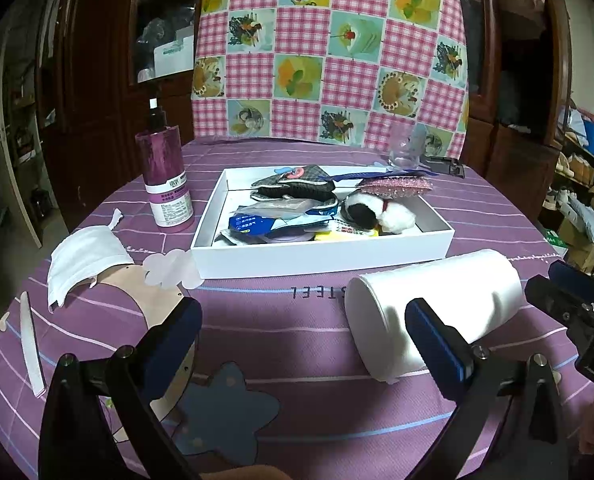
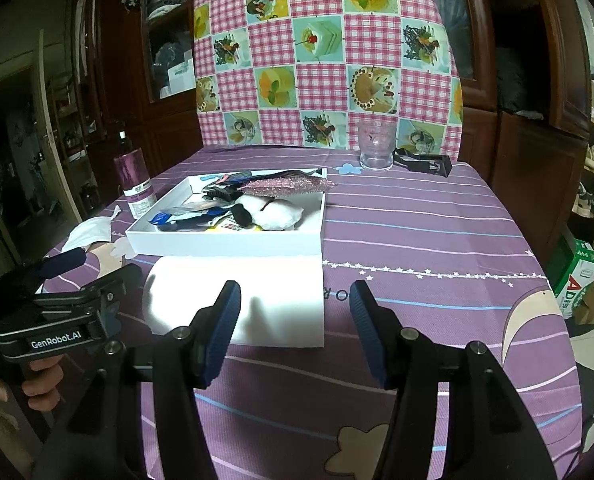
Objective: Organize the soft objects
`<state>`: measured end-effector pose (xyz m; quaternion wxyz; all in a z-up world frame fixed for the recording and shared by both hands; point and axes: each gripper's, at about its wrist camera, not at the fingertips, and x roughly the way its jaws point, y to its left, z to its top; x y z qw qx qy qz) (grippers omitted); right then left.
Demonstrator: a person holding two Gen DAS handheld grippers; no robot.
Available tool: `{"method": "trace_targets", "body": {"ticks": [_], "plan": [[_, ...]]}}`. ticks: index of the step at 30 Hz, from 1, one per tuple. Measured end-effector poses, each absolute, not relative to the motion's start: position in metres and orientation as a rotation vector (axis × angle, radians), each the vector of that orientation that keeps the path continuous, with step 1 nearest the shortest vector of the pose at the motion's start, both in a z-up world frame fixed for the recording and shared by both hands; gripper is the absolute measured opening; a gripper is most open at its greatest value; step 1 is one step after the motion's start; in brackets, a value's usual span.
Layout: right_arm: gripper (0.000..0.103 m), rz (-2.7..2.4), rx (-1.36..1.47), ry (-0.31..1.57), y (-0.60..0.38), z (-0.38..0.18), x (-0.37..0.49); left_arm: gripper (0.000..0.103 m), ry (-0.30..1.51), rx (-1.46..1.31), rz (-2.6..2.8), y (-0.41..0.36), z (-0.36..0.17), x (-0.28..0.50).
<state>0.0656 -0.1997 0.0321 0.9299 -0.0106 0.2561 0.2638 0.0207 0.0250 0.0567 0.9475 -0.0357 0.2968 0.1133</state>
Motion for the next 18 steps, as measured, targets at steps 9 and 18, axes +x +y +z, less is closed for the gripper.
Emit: {"method": "trace_targets", "body": {"ticks": [9, 18], "plan": [[0.058, 0.540, -0.024, 0.527, -0.1990, 0.0318, 0.0654, 0.103, 0.605, -0.071, 0.231, 0.0249, 0.0569, 0.0208], [0.058, 0.541, -0.025, 0.527, -0.1989, 0.0318, 0.0654, 0.103, 0.612, -0.068, 0.213, 0.0241, 0.0552, 0.0218]]}}
